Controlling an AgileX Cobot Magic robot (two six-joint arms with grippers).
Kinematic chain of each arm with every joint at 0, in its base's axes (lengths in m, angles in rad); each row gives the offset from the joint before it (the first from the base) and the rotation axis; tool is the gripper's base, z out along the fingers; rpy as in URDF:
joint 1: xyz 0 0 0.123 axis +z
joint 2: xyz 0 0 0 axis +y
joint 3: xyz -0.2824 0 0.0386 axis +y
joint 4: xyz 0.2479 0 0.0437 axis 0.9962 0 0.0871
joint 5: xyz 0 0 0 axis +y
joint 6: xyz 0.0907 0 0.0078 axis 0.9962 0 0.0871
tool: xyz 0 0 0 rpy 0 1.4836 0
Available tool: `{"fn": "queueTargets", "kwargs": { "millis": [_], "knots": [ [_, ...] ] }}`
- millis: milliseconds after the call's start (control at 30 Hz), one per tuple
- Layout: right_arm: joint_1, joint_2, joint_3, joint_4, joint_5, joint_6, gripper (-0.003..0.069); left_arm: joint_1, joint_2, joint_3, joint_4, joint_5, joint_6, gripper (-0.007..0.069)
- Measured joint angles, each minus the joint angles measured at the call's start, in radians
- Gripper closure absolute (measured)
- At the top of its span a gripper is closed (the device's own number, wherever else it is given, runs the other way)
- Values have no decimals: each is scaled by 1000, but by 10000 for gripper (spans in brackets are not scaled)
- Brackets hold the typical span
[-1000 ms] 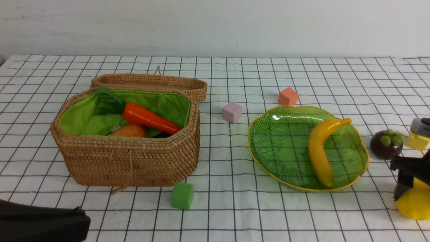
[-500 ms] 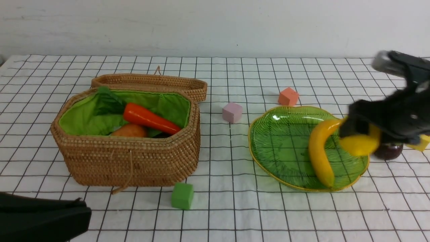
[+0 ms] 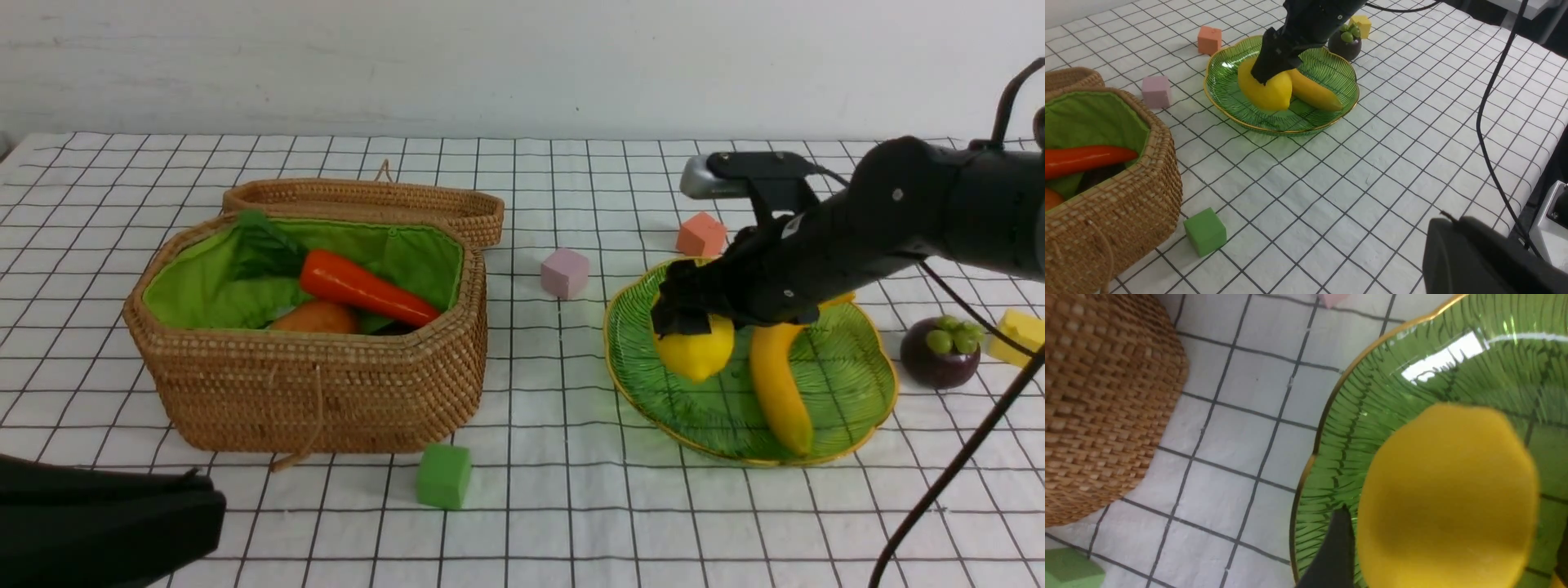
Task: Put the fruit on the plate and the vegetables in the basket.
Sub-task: Use the right arm to grab a lemon and put it into the right plate, then use the right arm to grab a mangosteen and put it into the right plate
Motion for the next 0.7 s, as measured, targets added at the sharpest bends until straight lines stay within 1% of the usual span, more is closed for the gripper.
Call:
{"fn": "queueTargets", "kwargs": {
  "millis": [67,133,267,300,333,400,433,467,500,533,600,633,667,700],
  "knots": [
    [0,-7,-12,-23,23,11,-22,0,0,0,0,0,0,630],
    [0,-30,-43,-77,82,51,-14,0,0,0,0,0,-1,629],
    [0,-87,-100,-251,243,167,16,0,0,0,0,-8,-1,627],
    [0,-89,-102,-262,251,183,20,0,0,0,0,-8,-1,627],
    [-3,-104,-111,-321,284,218,36,0,0,0,0,-15,-1,627],
    [-32,-133,-123,-484,379,368,125,0,0,0,0,-34,-1,627],
    [-49,-137,-125,-529,402,413,157,0,0,0,0,-36,-1,627],
    [-53,-137,-126,-547,412,424,173,0,0,0,0,-37,-1,627],
    [-106,-136,-127,-598,448,505,233,0,0,0,0,-40,-1,625],
    [-139,-130,-127,-608,464,535,263,0,0,0,0,-44,-1,624],
    [-198,-111,-127,-597,477,563,292,0,0,0,0,-62,-1,624],
    [-204,-109,-127,-597,477,565,292,0,0,0,0,-65,-1,624],
    [-256,-87,-127,-557,465,574,288,0,0,0,0,-100,-1,624],
    [-281,-71,-127,-518,447,573,270,0,0,0,0,-116,-1,624]
  ]
}}
